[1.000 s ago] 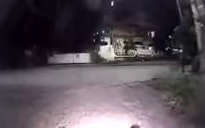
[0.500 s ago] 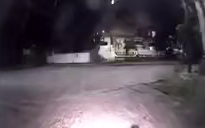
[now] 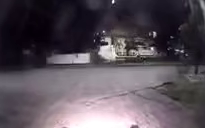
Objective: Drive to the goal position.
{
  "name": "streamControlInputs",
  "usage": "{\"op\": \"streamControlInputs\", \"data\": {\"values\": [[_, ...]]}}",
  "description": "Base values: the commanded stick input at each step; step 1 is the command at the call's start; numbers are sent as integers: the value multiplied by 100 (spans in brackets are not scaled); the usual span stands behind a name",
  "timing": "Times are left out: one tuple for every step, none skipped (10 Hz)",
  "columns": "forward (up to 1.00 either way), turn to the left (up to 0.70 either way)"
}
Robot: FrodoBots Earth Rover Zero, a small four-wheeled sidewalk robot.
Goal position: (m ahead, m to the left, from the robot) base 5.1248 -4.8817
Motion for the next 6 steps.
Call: {"op": "streamControlInputs", "data": {"values": [[60, 0], [60, 0], [60, 0], [60, 0], [60, 0], [60, 0]]}}
